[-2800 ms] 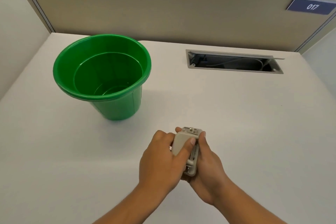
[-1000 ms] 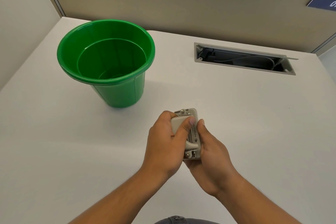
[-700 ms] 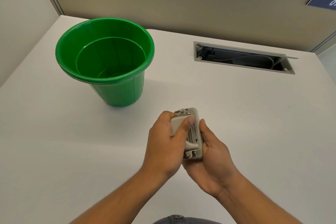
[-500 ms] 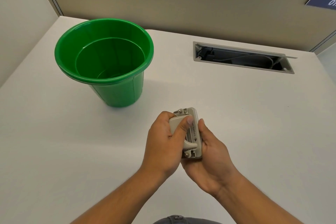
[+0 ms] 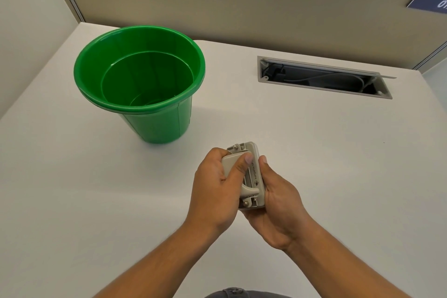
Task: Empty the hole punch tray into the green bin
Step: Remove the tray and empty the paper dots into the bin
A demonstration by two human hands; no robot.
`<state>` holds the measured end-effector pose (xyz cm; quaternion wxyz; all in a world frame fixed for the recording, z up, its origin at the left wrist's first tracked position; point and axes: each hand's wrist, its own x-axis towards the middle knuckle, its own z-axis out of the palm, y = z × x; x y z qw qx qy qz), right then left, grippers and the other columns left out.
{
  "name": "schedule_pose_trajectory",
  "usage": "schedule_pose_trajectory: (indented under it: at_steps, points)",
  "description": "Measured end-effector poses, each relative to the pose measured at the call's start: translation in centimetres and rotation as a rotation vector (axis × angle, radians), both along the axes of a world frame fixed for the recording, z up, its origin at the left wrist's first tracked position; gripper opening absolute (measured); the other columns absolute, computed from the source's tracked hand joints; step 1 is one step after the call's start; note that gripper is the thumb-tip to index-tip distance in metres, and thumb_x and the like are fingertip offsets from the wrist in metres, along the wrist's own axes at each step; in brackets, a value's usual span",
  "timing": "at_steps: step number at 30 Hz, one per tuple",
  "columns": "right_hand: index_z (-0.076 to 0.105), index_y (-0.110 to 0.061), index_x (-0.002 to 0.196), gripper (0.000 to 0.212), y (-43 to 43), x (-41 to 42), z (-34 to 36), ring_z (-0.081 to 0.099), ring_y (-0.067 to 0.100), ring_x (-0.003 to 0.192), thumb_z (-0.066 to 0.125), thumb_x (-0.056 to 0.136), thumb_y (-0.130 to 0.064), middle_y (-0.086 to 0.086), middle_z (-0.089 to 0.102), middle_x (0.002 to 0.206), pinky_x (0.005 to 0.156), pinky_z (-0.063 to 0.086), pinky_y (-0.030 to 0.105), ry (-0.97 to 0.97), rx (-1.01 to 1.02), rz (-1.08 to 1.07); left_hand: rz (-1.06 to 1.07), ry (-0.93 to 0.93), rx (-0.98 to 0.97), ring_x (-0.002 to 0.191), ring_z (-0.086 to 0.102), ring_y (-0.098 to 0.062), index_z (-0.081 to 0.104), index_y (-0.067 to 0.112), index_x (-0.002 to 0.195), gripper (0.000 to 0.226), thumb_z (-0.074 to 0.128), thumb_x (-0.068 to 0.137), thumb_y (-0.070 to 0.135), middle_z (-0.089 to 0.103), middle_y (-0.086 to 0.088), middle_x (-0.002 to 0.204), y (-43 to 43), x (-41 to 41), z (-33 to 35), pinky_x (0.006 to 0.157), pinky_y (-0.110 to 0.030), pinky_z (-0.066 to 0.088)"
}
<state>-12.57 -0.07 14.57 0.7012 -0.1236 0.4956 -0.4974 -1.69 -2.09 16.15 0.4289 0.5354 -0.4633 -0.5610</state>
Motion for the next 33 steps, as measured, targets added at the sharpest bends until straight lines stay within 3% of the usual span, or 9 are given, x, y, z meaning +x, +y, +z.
schedule_pose_trajectory:
  at_steps: [7, 14, 17, 20, 23, 28, 33]
  points:
    - [0.072, -0.014, 0.117, 0.051, 0.0, 0.2, 0.3, 0.064, 0.025, 0.098, 0.034, 0.101, -0.044, 0.01, 0.075, 0.106, 0.076, 0.043, 0.034, 0.003, -0.029, -0.012, -0.039, -0.002, -0.008, 0.067, 0.066, 0.002, 0.062, 0.013, 0.095, 0.024, 0.064, 0.088, 0.036, 0.068, 0.003, 0.08, -0.2, 0.0, 0.4, 0.054, -0.013, 0.05]
    - [0.075, -0.019, 0.108, 0.049, 0.2, -0.4, 0.7, 0.071, 0.022, 0.096, 0.038, 0.095, -0.049, 0.015, 0.077, 0.106, 0.078, 0.055, 0.033, 0.26, -0.142, 0.09, 0.025, -0.047, -0.055, 0.065, 0.066, -0.004, 0.061, 0.015, 0.094, 0.024, 0.065, 0.087, 0.037, 0.067, 0.004, 0.079, -0.3, -0.1, 0.7, 0.051, -0.016, 0.052]
    - [0.07, -0.008, 0.118, 0.038, 0.4, -1.4, 1.6, 0.064, 0.029, 0.102, 0.043, 0.099, -0.025, 0.03, 0.067, 0.12, 0.092, 0.053, 0.041, 0.171, -0.23, 0.224, 0.063, -0.055, -0.069, 0.059, 0.063, 0.002, 0.062, 0.012, 0.091, 0.024, 0.065, 0.088, 0.035, 0.065, 0.005, 0.074, -0.9, 0.1, 0.8, 0.049, -0.012, 0.047]
    - [0.066, -0.003, 0.123, 0.055, 0.4, -2.3, 2.4, 0.063, 0.031, 0.108, 0.037, 0.076, 0.003, 0.031, 0.063, 0.126, 0.101, 0.051, 0.043, 0.121, -0.29, 0.385, 0.06, -0.066, -0.076, 0.056, 0.061, 0.004, 0.062, 0.011, 0.089, 0.024, 0.065, 0.089, 0.035, 0.064, 0.005, 0.071, -1.3, 0.4, 0.8, 0.047, -0.009, 0.045]
    - [0.067, -0.004, 0.121, 0.062, 0.3, -2.5, 3.0, 0.064, 0.031, 0.109, 0.037, 0.07, 0.012, 0.03, 0.066, 0.122, 0.101, 0.051, 0.041, 0.157, -0.324, 0.454, 0.051, -0.061, -0.071, 0.057, 0.062, 0.005, 0.062, 0.011, 0.09, 0.024, 0.064, 0.089, 0.035, 0.064, 0.006, 0.071, -1.2, 0.4, 0.9, 0.046, -0.009, 0.045]
    - [0.068, -0.004, 0.118, 0.047, 0.3, -2.2, 2.9, 0.063, 0.034, 0.107, 0.053, 0.075, 0.007, 0.034, 0.064, 0.12, 0.103, 0.05, 0.048, 0.239, -0.363, 0.444, 0.048, -0.049, -0.065, 0.056, 0.062, 0.005, 0.062, 0.009, 0.092, 0.025, 0.063, 0.09, 0.034, 0.064, 0.005, 0.072, -1.3, 0.5, 0.9, 0.046, -0.009, 0.045]
    - [0.066, -0.004, 0.123, 0.053, 0.0, -2.0, 2.7, 0.062, 0.034, 0.108, 0.047, 0.074, -0.004, 0.03, 0.065, 0.123, 0.103, 0.049, 0.049, 0.154, -0.298, 0.397, 0.051, -0.043, -0.073, 0.058, 0.063, 0.003, 0.062, 0.012, 0.09, 0.024, 0.064, 0.089, 0.036, 0.064, 0.006, 0.071, -1.3, 0.6, 1.0, 0.048, -0.011, 0.046]
